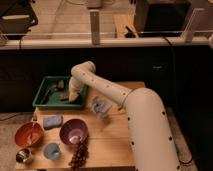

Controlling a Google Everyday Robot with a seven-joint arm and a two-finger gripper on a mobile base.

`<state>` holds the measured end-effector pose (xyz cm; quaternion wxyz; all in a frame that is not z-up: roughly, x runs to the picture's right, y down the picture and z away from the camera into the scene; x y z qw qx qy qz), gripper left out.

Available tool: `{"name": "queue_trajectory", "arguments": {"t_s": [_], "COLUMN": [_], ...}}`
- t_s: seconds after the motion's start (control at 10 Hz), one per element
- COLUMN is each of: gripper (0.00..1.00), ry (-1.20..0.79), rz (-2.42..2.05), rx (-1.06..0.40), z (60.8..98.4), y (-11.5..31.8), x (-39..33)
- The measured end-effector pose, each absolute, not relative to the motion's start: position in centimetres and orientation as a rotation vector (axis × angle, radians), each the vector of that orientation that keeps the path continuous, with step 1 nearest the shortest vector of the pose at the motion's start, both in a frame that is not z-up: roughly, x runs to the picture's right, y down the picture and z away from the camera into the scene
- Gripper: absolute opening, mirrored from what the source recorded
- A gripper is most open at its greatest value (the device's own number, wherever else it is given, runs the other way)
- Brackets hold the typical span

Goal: Wipe tray with eraser

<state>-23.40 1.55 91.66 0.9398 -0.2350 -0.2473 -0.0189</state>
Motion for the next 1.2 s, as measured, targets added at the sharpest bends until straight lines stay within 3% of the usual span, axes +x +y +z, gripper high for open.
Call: {"name": "queue_trajectory", "arguments": {"t_s": [0.7, 1.2], "gripper": [0.02, 0.02], "ry": [-0.497, -0.475], "rz": [-0.086, -0.045], "rx": [-0.496, -0.583], "z": [95.8, 97.3], "y": [0.7, 3.0], "x": [-29.5, -27.6]}}
